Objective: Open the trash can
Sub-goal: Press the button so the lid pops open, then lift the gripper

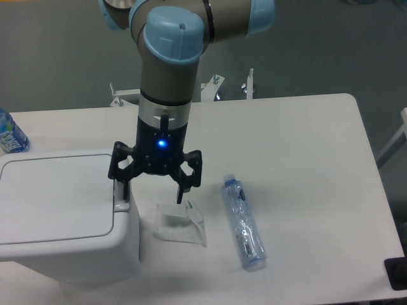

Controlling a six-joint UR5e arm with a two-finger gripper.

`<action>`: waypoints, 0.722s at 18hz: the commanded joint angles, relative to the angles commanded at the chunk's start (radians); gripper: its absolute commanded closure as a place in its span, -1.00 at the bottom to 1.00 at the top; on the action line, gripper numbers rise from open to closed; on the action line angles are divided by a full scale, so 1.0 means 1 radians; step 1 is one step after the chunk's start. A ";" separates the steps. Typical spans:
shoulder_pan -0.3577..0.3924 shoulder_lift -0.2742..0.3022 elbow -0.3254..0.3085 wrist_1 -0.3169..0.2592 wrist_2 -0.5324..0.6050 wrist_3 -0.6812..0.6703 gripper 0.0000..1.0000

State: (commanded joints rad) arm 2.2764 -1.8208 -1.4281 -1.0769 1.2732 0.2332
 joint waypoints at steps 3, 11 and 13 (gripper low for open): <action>-0.003 -0.002 0.000 0.000 0.000 0.000 -1.00; 0.078 0.005 0.115 -0.002 0.005 0.008 -1.00; 0.139 0.008 0.130 0.005 0.005 0.024 -1.00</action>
State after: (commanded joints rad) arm 2.4157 -1.8132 -1.2978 -1.0723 1.2778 0.2576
